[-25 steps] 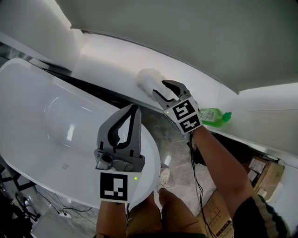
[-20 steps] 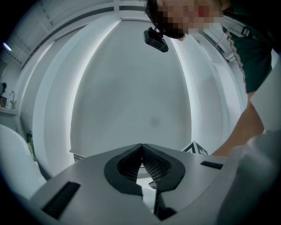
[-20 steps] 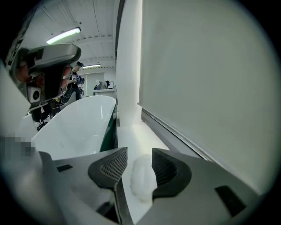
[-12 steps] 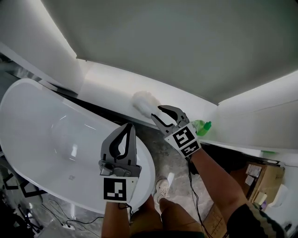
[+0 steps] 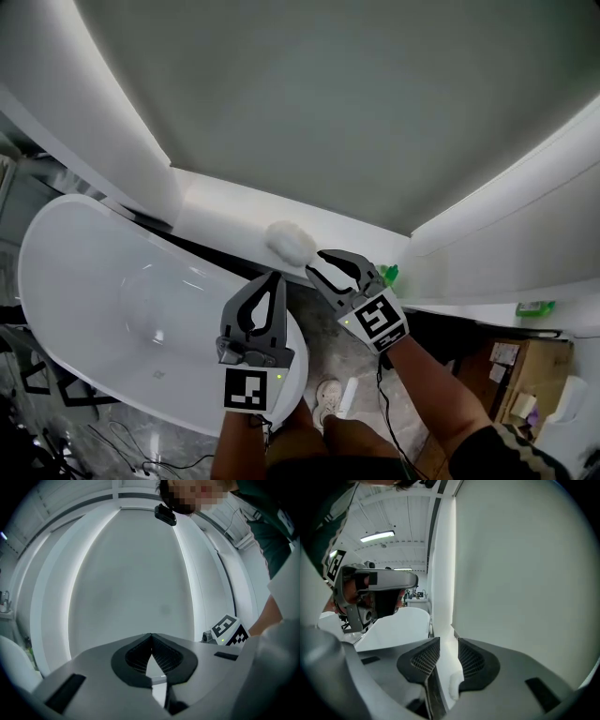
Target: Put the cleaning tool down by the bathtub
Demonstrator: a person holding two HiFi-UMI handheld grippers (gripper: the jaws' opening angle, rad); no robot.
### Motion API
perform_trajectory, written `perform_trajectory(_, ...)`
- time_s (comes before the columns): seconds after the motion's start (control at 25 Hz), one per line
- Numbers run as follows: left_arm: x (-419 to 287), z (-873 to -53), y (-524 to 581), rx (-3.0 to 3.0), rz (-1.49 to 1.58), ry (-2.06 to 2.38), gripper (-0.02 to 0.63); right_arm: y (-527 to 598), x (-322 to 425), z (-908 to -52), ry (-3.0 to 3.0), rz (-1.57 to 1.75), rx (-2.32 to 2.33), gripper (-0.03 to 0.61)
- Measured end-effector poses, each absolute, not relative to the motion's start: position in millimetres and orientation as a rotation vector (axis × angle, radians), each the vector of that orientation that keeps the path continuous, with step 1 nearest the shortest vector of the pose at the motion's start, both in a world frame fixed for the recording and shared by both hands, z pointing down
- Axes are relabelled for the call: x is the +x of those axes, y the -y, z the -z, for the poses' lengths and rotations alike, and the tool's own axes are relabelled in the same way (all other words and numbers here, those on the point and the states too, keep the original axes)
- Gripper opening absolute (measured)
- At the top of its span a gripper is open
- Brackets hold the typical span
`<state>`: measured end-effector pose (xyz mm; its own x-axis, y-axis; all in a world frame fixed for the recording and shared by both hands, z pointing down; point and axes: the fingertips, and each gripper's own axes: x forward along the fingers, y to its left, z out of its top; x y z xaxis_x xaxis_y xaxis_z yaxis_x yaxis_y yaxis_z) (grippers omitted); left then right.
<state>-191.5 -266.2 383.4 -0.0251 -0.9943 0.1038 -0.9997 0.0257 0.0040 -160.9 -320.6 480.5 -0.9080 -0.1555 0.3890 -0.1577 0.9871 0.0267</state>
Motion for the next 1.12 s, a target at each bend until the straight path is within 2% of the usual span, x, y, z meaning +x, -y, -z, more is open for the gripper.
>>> perform_trajectory(0.88,-108.9,-259.9,227.3,2.288,-0.098,2.165,0.006,253.3,-80.1,-294.2,2.923,0.117,0.272,0.107)
perform_trajectory(1.12,-83.1,-238.2,210.0,2.321,-0.111,2.169,0.006,229.1,-54.7,-256.8,2.993,0.156,0.313,0.083)
